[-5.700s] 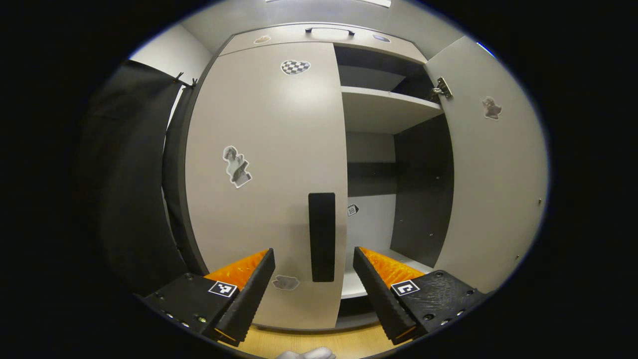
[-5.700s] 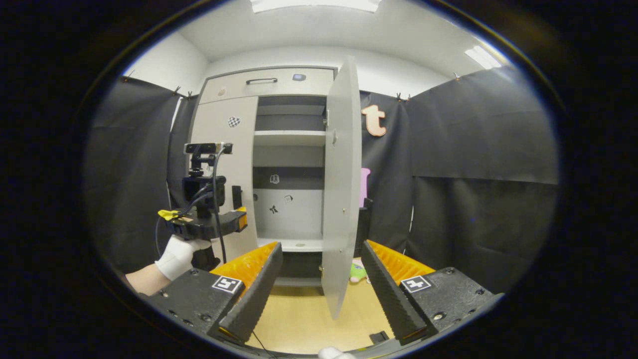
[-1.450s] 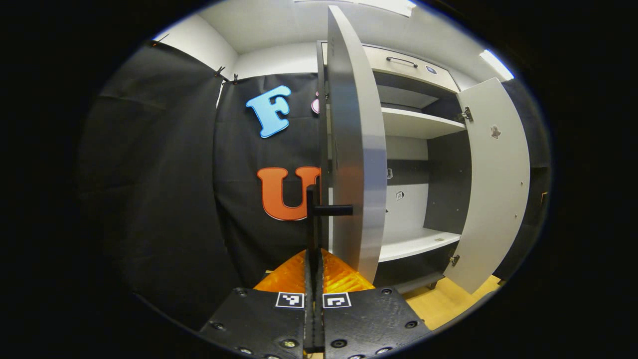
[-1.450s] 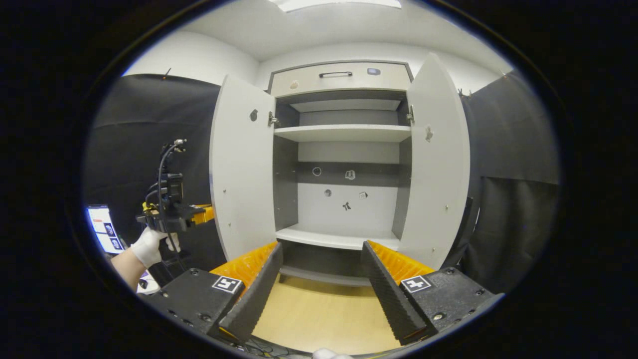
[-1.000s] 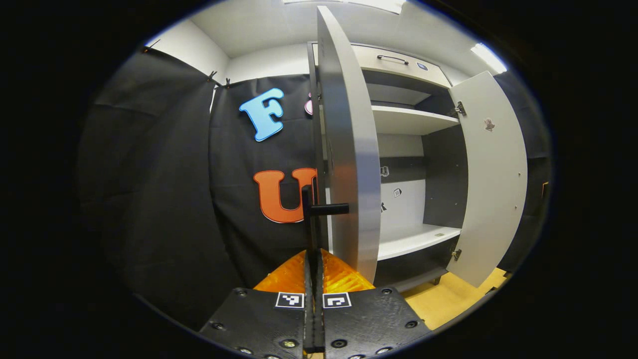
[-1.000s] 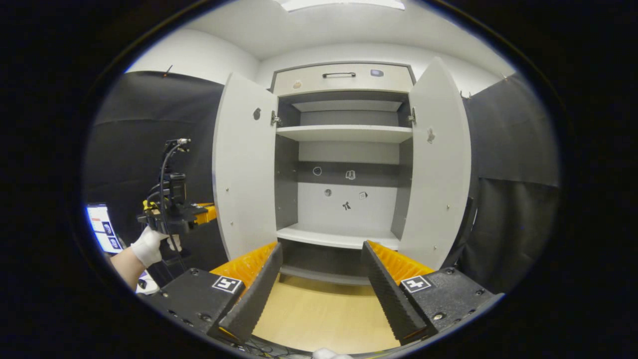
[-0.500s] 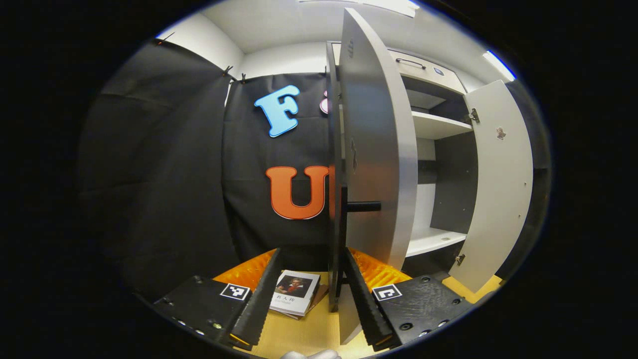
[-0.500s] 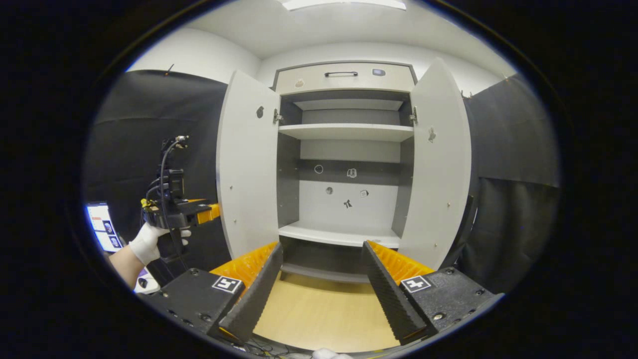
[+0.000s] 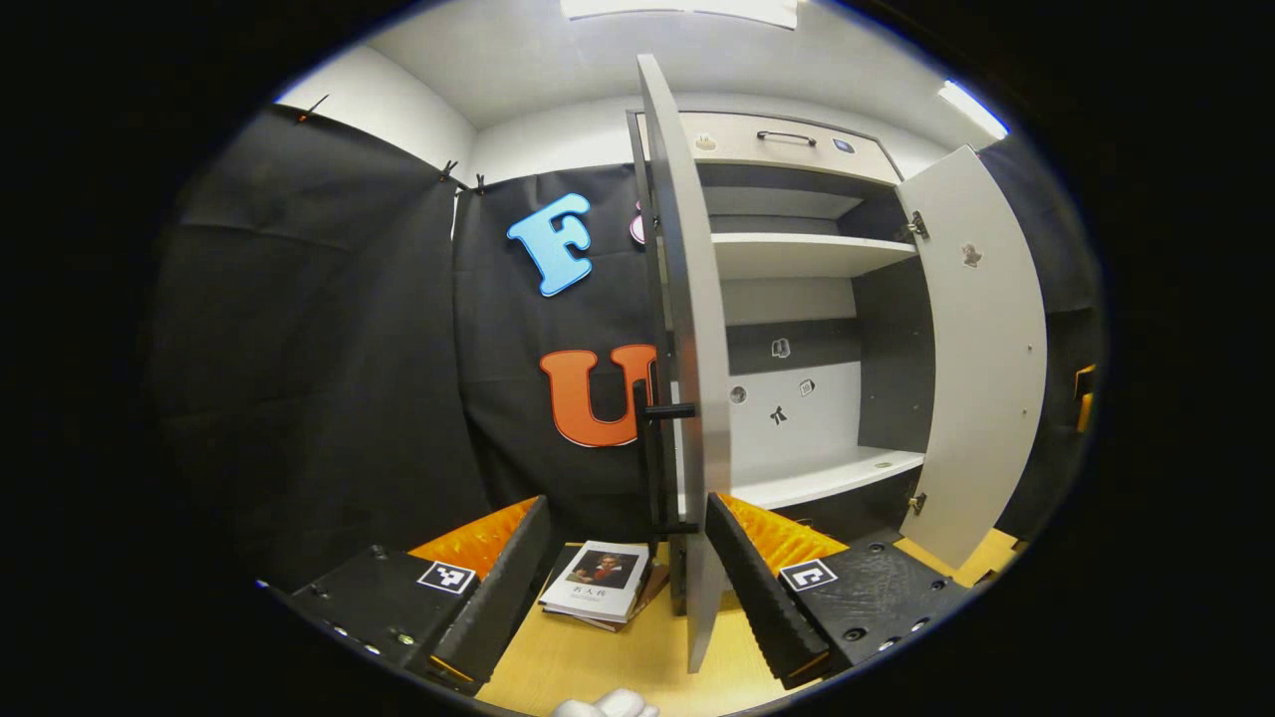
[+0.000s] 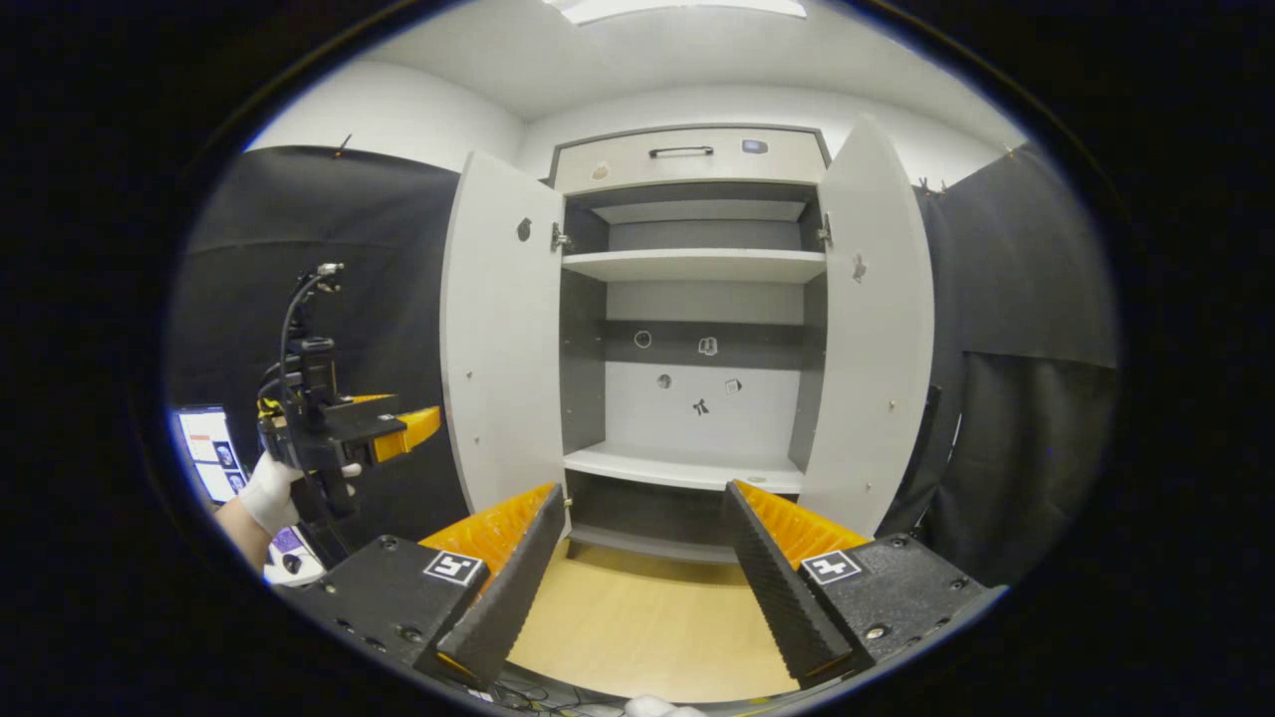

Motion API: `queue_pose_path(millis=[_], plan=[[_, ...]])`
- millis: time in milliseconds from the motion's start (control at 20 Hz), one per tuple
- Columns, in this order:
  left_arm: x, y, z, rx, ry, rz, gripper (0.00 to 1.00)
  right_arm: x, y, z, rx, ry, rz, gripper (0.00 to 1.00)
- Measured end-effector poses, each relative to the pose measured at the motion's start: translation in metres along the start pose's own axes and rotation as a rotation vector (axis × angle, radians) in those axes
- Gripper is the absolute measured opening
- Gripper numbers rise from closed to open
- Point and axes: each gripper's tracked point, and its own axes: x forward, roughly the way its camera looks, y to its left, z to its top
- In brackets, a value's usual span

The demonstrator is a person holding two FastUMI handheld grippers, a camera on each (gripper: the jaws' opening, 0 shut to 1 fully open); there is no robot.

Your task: Open the right door of the double-door shoe cabinet with the right hand, and open the left door with the left hand.

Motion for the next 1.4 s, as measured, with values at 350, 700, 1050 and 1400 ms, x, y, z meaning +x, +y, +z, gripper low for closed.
queue_pose_path(millis=[350,700,1050,1400], plan=[[-0.066,-0.068,0.039,-0.008,-0.012,0.02,0.95,-0.004,-0.016,0.008,0.016,-0.04,-0.039,1.0],[-0.101,-0.128,0.063,0.012,-0.024,0.007,0.96,-0.011,-0.041,0.012,0.032,-0.058,-0.144,1.0],[-0.108,-0.157,0.061,0.02,-0.022,-0.024,0.96,-0.015,-0.055,0.013,0.04,-0.067,-0.201,1.0],[-0.1,-0.153,0.063,0.009,-0.022,-0.003,0.96,-0.013,-0.06,0.016,0.045,-0.079,-0.227,1.0]])
